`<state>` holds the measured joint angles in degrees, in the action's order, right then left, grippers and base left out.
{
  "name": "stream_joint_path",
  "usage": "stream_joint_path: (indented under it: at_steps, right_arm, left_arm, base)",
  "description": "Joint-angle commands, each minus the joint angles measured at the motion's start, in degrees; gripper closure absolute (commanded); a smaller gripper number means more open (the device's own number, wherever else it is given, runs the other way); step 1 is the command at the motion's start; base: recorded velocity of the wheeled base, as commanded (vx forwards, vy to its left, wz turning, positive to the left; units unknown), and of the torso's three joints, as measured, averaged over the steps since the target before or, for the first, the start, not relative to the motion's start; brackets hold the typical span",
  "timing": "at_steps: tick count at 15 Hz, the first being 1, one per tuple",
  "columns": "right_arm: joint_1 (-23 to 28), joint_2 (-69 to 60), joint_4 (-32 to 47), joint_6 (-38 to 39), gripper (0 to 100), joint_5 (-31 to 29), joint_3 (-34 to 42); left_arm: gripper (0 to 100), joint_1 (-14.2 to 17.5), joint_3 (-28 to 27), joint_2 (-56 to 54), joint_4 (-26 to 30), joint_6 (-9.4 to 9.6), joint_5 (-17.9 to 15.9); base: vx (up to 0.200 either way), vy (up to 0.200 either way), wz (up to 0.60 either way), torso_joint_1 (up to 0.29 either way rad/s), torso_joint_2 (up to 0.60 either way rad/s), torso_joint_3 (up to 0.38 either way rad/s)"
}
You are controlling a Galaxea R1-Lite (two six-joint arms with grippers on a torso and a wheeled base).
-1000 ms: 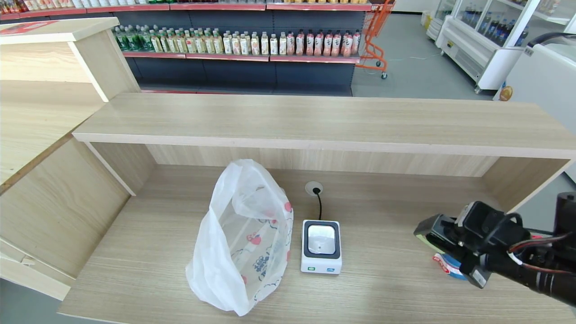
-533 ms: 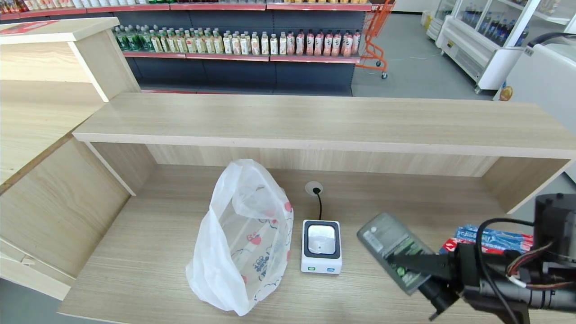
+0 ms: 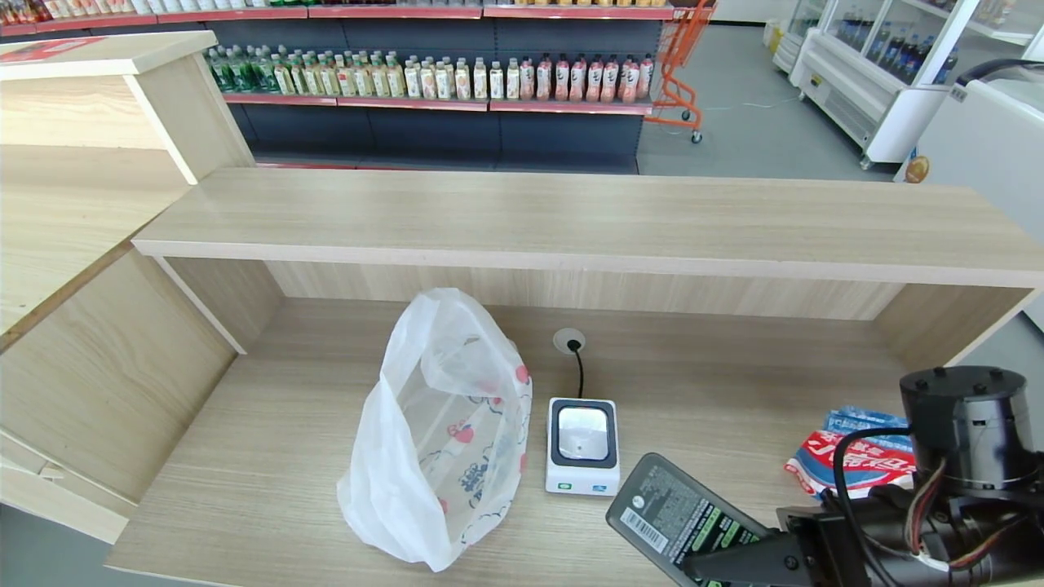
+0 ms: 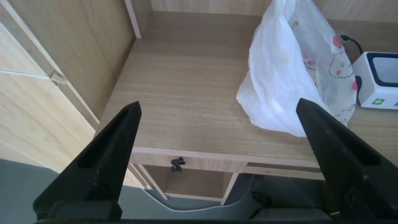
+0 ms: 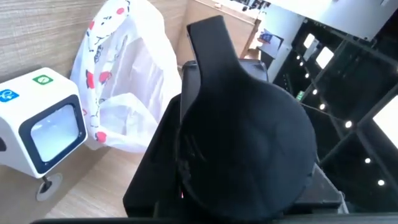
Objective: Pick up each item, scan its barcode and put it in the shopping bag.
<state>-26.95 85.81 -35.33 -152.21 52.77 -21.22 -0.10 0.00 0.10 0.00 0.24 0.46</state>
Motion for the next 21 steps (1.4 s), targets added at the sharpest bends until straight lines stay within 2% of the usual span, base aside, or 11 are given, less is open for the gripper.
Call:
stream_joint_path:
  at_steps: [1,4,6,8,14,15,16,18,19,21]
  right_arm:
    - [-0.6,0.4,-0.2,0.0,100,0.0,-0.1]
    - [-1.0,0.9,-0.3,-0.4,100,0.0,-0.3]
    - [-3.5,2.3,-1.3,-0.3,100,0.0,-0.9]
    - [-3.8,3.8,-3.6,0.0,100,0.0,-0.9]
    - [-3.7,4.5,-3.8,0.7,100,0.0,-1.2]
    - [-3.7,4.1,-3.7,3.0,100,0.0,-1.2]
    - [-4.0,2.5,-4.0,11.0,100,0.0,-1.4]
    - [-1.6,-3.5,-3.9,35.6,100,-1.5,-2.8]
    - [2.5,-8.0,-3.3,48.1,100,-5.9,-1.8]
    - [9.3,-16.1,-2.2,67.0,100,-16.1,-0.1]
  left_arm:
    - [0,0.0,0.0,0.0,0.0,0.02,0.1]
    - [0,0.0,0.0,0.0,0.0,0.02,0.1]
    - [0,0.1,0.0,0.0,0.0,0.02,0.0]
    - [0,0.0,0.0,0.0,0.0,0.02,0.0]
    - [0,0.1,0.0,0.0,0.0,0.02,0.1]
    - [0,0.1,0.0,0.0,0.0,0.02,0.1]
    - [0,0.0,0.0,0.0,0.0,0.02,0.0]
    - [0,0.0,0.0,0.0,0.0,0.02,0.1]
    - [0,0.0,0.0,0.0,0.0,0.02,0.1]
    - [0,0.0,0.0,0.0,0.0,0.02,0.0]
  base:
    - [0.0,0.0,0.0,0.0,0.0,0.0]
    - [0.0,0.0,0.0,0.0,0.0,0.0]
    - [0.0,0.0,0.0,0.0,0.0,0.0]
    - [0.0,0.0,0.0,0.0,0.0,0.0]
    - [0.0,0.0,0.0,0.0,0.0,0.0]
    - [0.0,0.0,0.0,0.0,0.0,0.0]
    - [0.0,0.0,0.0,0.0,0.0,0.0]
    - [0.0,0.0,0.0,0.0,0.0,0.0]
    - [0.0,0.0,0.0,0.0,0.0,0.0]
    - [0.0,0.0,0.0,0.0,0.0,0.0]
